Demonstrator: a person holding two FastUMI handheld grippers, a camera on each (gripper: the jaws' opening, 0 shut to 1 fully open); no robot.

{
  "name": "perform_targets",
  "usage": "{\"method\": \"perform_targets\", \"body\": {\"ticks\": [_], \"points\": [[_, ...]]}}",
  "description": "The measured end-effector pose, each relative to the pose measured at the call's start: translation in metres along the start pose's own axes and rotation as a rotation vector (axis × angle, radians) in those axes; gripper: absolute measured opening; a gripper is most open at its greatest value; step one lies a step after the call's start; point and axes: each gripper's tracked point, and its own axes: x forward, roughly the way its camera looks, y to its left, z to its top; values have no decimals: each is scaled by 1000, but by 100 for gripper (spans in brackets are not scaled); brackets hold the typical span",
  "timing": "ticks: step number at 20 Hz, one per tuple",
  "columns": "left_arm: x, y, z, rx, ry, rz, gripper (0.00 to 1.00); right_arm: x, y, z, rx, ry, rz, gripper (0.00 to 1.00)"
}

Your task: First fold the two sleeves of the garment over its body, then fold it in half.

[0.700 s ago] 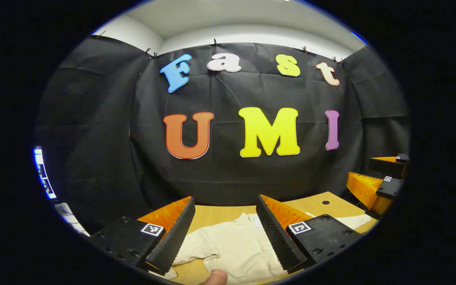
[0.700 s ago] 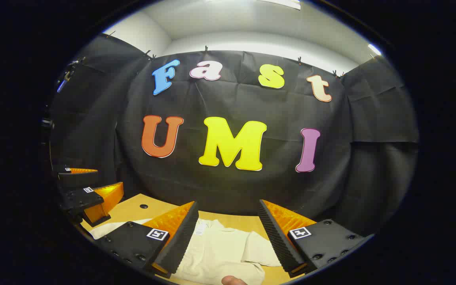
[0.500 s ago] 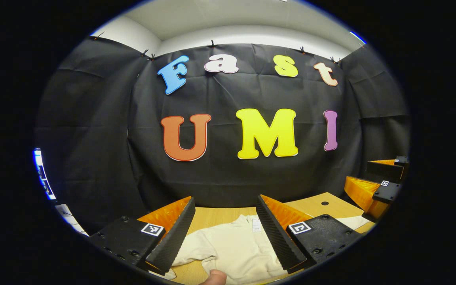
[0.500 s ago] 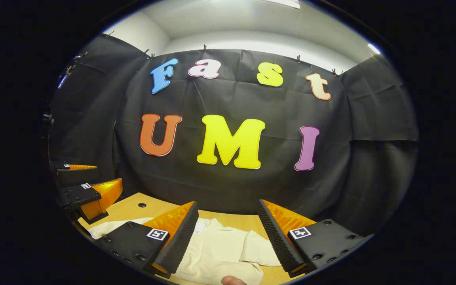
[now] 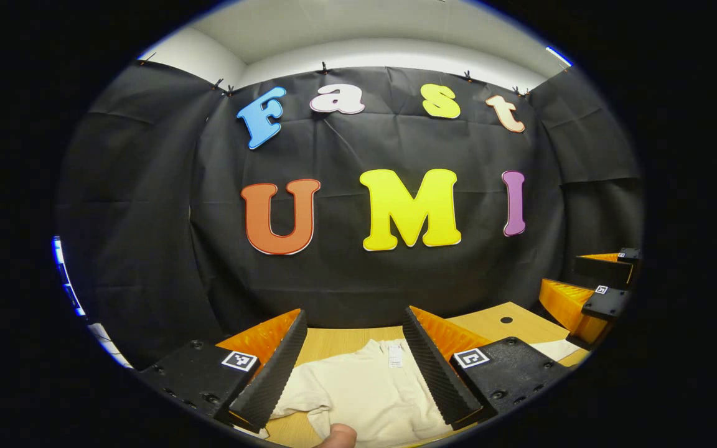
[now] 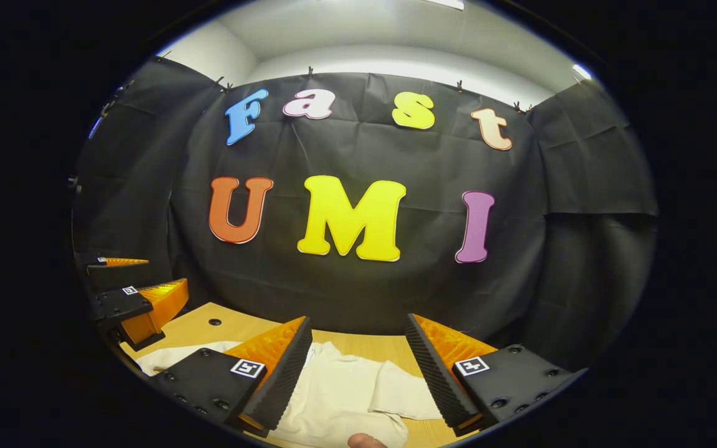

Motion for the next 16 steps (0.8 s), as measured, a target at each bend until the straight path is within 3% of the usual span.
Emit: {"method": "perform_targets", "body": {"ticks": [9,16], "points": [[12,-22,-4,3,19,-9,98,23,-52,-5,26,12,-83,94],[10,-42,-6,7,19,7,99,50,-163,-61,42,103,-268,94]]}}
